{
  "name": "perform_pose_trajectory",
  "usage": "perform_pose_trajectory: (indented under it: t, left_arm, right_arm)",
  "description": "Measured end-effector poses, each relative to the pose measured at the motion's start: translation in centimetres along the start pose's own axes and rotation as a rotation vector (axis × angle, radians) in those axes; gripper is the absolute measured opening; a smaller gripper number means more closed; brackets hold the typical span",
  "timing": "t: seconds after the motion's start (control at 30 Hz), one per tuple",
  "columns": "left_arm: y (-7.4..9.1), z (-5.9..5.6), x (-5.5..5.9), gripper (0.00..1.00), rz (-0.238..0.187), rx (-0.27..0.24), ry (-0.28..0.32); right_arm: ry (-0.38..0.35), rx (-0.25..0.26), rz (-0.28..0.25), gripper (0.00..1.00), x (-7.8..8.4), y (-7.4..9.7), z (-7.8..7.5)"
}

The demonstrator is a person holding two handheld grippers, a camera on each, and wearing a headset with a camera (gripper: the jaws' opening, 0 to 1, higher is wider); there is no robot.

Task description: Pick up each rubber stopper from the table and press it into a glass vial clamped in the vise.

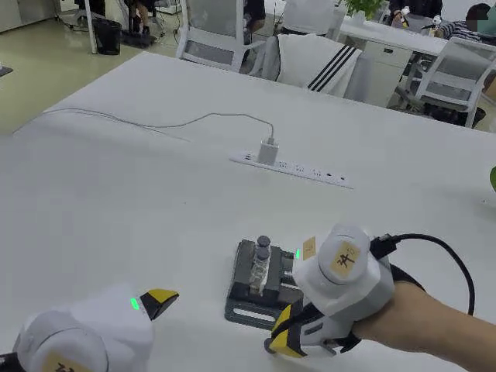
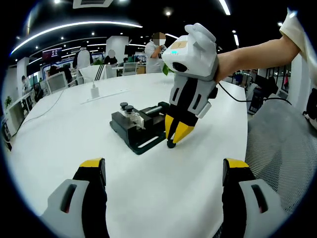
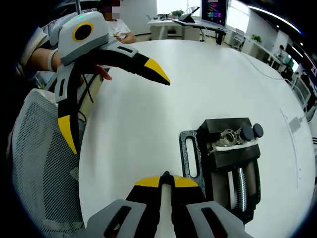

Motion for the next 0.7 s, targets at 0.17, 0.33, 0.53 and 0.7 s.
perform_pose_trajectory:
  t: [0.17, 0.33, 0.53, 0.7]
  left_arm:
    - [-0.11, -0.06, 0.03, 0.98, 0.001, 0.004, -0.001]
    - [-0.28, -0.14, -0.08, 0.98, 0.001, 0.011, -0.005]
    - [-0.34, -0.22, -0.15, 0.98, 0.0, 0.014, -0.006]
    - [-0.31, -0.22, -0.01, 0.98, 0.002, 0.013, -0.006]
  right_arm:
    - [0.012, 0.0, 0.032, 0.01, 0.22, 0.25, 0.16]
    - [0.013, 0.009, 0.04, 0.0, 0.48, 0.32, 0.25]
    - [0.002, 0.017, 0.031, 0.0, 0.55, 0.34, 0.31]
    - [-0.038, 0.013, 0.018, 0.0, 0.38, 0.29, 0.21]
Point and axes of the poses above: the centre of the closed fingertips' face, and the gripper's own axes: y roughly backward along the fingers, z roughly to its left, x roughly out of its underside, the point moved 10 cm from there along y, roughly backward along the fingers, and after that the axes turned 2 degrees about -x, right-handed, at the moved point
